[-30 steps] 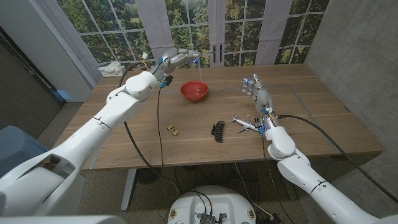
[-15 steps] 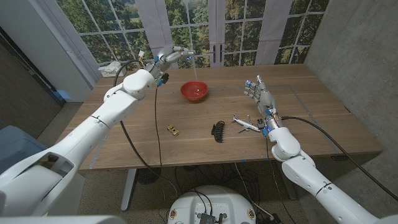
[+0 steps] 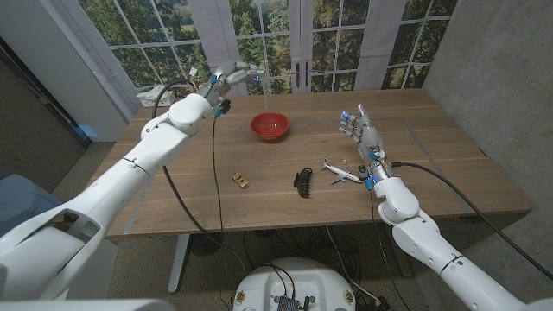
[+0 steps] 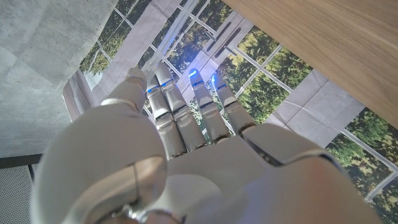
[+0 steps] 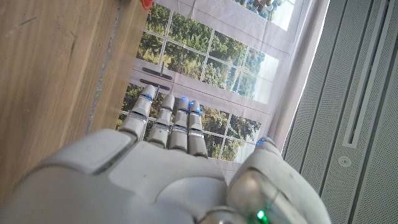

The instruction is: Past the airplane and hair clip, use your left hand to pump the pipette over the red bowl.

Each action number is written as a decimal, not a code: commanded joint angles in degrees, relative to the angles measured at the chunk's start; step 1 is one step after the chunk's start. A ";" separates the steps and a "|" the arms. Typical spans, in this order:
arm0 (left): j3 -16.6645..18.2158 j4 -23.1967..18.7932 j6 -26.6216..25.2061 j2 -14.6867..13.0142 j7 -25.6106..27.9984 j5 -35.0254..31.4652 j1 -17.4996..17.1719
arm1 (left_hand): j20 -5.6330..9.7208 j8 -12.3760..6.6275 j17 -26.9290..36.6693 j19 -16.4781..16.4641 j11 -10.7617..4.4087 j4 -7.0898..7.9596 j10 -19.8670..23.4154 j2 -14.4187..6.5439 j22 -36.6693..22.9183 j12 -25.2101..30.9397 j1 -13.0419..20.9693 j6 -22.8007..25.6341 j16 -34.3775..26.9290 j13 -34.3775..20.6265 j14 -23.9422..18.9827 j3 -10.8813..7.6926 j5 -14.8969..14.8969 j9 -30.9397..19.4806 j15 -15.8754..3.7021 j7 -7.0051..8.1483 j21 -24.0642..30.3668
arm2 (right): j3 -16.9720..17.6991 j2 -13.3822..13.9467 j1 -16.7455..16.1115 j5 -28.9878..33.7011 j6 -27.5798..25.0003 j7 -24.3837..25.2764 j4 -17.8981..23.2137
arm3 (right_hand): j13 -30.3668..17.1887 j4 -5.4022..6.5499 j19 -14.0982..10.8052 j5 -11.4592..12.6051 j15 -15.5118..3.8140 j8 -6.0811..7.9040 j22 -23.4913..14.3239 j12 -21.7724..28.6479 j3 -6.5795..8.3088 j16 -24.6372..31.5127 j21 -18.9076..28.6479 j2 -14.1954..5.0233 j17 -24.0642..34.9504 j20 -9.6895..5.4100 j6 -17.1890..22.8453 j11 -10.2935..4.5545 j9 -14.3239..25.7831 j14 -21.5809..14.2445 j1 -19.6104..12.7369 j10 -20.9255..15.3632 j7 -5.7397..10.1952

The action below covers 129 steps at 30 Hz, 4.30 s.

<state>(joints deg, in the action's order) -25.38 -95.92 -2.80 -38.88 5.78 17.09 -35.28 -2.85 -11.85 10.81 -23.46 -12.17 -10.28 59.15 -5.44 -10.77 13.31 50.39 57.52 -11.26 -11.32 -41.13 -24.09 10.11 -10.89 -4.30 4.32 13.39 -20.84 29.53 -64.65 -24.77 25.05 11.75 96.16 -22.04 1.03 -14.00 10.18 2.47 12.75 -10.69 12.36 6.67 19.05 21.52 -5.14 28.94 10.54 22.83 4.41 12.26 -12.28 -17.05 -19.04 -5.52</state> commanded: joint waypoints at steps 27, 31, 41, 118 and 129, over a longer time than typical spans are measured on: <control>-2.78 6.94 -3.69 0.74 1.40 -6.47 5.31 | 0.55 0.13 0.16 -0.13 -0.25 0.29 0.38 0.21 -0.15 -0.46 0.98 0.10 -0.33 -0.25 0.28 0.65 -0.15 -0.02 -8.28 0.38 -0.13 | -1.09 0.38 3.38 -17.98 -1.98 -17.82 -1.62 | 0.79 -2.30 -0.19 0.48 -0.47 -0.58 -0.03 -0.46 1.33 -0.98 -0.77 -0.52 -0.42 -0.48 -1.50 -0.59 -0.31 0.71 -1.22 1.45 2.14; -3.01 7.58 -3.97 0.88 1.48 -6.72 5.56 | 0.54 0.15 0.15 -0.09 -0.25 0.31 0.33 0.28 -0.14 -0.49 0.96 0.07 -0.31 -0.25 0.32 0.71 -0.15 -0.02 -8.22 0.44 -0.15 | -1.30 0.01 4.37 -18.69 -2.29 -18.91 -2.40 | 1.33 -3.53 -1.05 0.84 -1.17 -0.64 0.05 -0.47 2.18 -1.38 -0.73 -0.86 -0.87 -2.93 -1.40 -0.48 -0.56 0.75 -2.51 1.30 2.34; -3.78 9.59 -2.83 1.67 1.43 -7.52 6.54 | 0.47 0.20 0.15 -0.13 -0.26 0.30 0.33 0.28 -0.14 -0.54 1.15 0.05 -0.29 -0.26 0.39 0.81 -0.13 -0.03 -8.33 0.48 -0.16 | -2.19 -0.21 5.88 -18.54 -2.97 -20.51 -3.16 | 2.46 -5.49 -1.77 1.22 -1.76 -0.86 0.26 -0.71 3.26 -2.76 -1.07 -0.90 -2.25 -4.17 -1.15 -1.02 -0.97 1.66 -4.25 1.31 3.49; -8.34 19.61 2.12 6.97 2.52 -13.63 13.14 | 2.24 -1.12 -0.20 -1.28 0.14 0.58 5.23 -3.98 -0.15 1.13 1.57 4.40 0.65 -1.80 2.65 -3.34 0.67 -0.45 -9.17 0.57 0.07 | -2.72 -1.67 7.97 -17.70 -3.82 -19.52 -5.52 | 4.83 -6.78 -0.80 1.15 -0.23 -1.29 0.20 -0.79 4.00 -3.97 -2.94 -1.32 -3.99 -2.07 -1.49 -0.69 -1.27 1.30 -3.16 1.72 3.12; -8.99 20.28 2.20 6.84 1.94 -14.81 13.74 | 1.98 -0.14 0.32 -2.04 -0.09 1.16 2.38 -3.75 -0.23 -0.51 1.00 2.90 -0.84 -1.00 -1.01 -3.08 0.57 -0.13 -8.53 2.08 0.36 | -2.77 -1.98 8.26 -17.55 -3.84 -19.25 -5.97 | 5.05 -6.89 -0.78 1.14 -0.15 -1.29 0.19 -0.78 4.06 -4.13 -3.13 -1.35 -4.09 -2.08 -1.46 -0.59 -1.26 1.48 -2.95 1.77 2.91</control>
<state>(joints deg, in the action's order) -34.15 -76.13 -0.63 -32.17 7.62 3.14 -21.80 -0.72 -12.15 11.08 -24.81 -11.75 -9.28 62.24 -8.53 -10.81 13.09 50.35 59.99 -11.93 -12.26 -41.57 -27.05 10.63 -10.98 -4.30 5.58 13.40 -23.50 27.84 -56.68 -42.65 21.11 -7.77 90.65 -17.00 -5.53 -14.92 10.85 1.98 11.42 -10.41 11.43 10.54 15.01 18.60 -6.17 24.70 8.20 21.17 3.69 10.94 -10.73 -20.03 -17.07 -2.04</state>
